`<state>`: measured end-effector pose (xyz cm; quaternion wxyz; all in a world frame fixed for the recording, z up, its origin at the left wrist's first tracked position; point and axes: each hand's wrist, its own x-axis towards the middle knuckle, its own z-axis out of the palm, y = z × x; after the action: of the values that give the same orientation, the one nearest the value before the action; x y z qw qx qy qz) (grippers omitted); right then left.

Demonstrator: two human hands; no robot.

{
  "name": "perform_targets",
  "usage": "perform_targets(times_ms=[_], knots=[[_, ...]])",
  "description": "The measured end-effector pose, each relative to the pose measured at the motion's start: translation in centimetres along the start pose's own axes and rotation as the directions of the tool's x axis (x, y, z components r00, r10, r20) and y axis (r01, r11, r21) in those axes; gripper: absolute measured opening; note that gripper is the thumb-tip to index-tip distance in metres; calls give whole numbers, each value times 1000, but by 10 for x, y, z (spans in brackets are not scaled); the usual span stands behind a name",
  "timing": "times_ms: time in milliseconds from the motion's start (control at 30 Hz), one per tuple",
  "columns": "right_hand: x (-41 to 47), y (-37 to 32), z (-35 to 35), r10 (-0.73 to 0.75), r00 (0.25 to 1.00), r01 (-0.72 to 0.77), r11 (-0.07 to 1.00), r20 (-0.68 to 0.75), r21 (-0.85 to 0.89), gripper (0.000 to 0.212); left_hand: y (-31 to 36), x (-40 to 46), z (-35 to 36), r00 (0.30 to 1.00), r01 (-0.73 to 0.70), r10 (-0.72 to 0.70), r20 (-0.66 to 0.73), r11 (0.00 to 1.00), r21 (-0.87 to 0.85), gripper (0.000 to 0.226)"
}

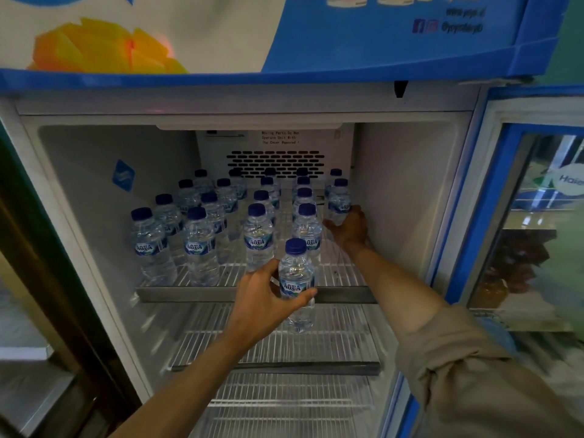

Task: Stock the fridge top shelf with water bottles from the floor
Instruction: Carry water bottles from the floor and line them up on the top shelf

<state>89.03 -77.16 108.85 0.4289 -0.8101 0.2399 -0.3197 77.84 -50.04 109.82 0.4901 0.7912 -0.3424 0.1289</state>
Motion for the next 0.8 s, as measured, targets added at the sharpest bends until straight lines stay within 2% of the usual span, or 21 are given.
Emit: perform_targets(times_ms=[267,467,600,800], knots=[[-6,-1,4,-10,998,8,1000,-60,-25,75,3,-10,-2,999,40,-39,10,998,-47,47],[-19,-7,-22,1,1000,-1,998,-6,-65,85,6,-12,-5,999,34,-34,13,999,-24,45],[-29,-22,-47,18,1000,-21,988,-21,-153,69,12,-7,-4,999,-19,20,-28,1000,22,52],[-45,-54,-78,-48,997,30,963,-60,-267,41,31,2,6,996,-93,93,18,996,-9,59]])
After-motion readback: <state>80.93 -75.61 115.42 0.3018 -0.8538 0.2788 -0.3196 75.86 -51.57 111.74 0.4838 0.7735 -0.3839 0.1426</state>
